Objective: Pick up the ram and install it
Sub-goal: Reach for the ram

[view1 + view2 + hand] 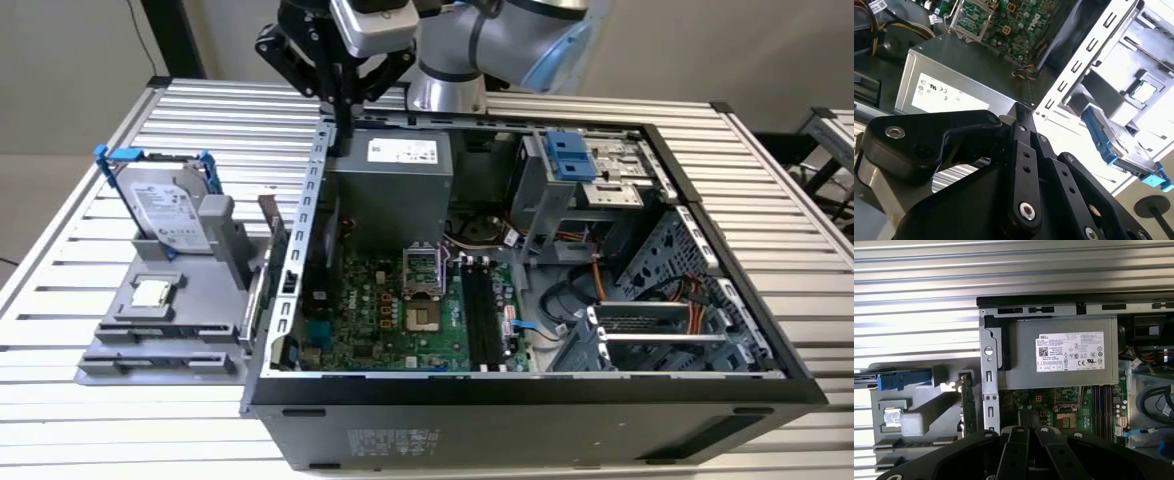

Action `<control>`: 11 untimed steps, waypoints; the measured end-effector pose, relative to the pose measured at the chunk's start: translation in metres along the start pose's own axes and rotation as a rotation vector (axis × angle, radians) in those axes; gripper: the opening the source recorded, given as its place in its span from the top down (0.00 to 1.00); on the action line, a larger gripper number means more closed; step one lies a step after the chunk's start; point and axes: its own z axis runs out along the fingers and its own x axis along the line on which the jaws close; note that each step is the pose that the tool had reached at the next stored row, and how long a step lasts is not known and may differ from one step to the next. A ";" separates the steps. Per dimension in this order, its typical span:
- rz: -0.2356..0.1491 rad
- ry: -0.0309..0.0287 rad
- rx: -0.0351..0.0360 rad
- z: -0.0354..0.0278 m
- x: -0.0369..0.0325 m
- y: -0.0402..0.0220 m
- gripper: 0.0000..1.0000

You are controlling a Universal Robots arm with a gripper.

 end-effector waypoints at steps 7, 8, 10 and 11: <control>0.000 0.0000 0.0000 -0.0001 0.0087 0.0016 1.00; 0.000 0.0000 0.0000 -0.0001 0.0101 0.0017 1.00; 0.000 0.0000 0.0000 -0.0001 0.0131 0.0022 1.00; 0.000 0.0001 0.0000 -0.0002 0.0146 0.0024 1.00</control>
